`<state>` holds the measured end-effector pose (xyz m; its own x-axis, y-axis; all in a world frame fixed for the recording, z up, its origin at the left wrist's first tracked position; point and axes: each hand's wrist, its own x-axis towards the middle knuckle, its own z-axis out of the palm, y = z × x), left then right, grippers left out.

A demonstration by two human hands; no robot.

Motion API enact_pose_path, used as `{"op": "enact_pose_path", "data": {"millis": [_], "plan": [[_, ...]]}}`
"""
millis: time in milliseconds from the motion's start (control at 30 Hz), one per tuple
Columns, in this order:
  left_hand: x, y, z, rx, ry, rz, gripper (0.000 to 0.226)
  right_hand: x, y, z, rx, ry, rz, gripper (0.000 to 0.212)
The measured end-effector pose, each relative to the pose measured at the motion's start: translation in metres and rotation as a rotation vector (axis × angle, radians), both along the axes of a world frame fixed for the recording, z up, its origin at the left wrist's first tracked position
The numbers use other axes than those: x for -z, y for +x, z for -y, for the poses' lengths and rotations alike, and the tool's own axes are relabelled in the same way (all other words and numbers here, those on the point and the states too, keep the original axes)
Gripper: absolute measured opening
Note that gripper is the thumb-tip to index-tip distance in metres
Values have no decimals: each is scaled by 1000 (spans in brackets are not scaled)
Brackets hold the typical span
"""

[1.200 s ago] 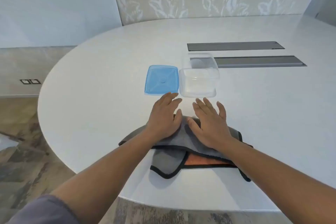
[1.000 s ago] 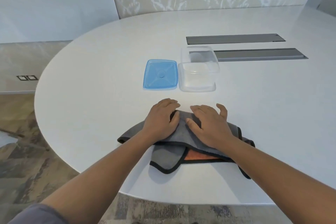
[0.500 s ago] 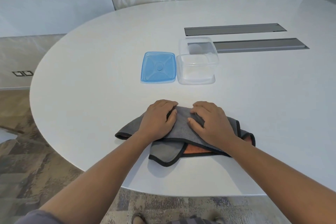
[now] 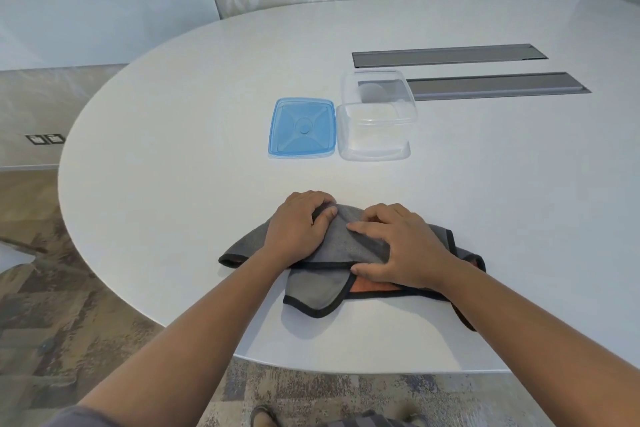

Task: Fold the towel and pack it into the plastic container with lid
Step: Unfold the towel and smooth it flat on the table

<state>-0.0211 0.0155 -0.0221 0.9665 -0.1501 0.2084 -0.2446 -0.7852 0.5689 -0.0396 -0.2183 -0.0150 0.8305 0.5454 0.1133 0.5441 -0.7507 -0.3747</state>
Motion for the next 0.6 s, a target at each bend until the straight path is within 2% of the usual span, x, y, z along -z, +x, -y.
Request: {"op": "enact_pose_path", "data": {"millis": [67, 200, 333, 400, 467, 600], "plan": [[-2, 2, -2, 9, -9, -83, 34, 2, -1, -2, 35, 50, 25, 60], [-21, -4, -3, 125, -38, -294, 85, 2, -1, -6, 93, 122, 23, 34], [-39, -13, 0, 254, 151, -396, 115, -6, 2, -9, 156, 152, -40, 29], [-42, -14, 3, 253, 245, -390, 114, -11, 6, -10, 176, 118, -64, 32], [-41, -14, 5, 199, 256, -366, 101, -18, 11, -8, 206, 94, -132, 33], [-49, -8, 4, 105, 43, -352, 71, -29, 19, -2, 248, 133, -254, 45]]}}
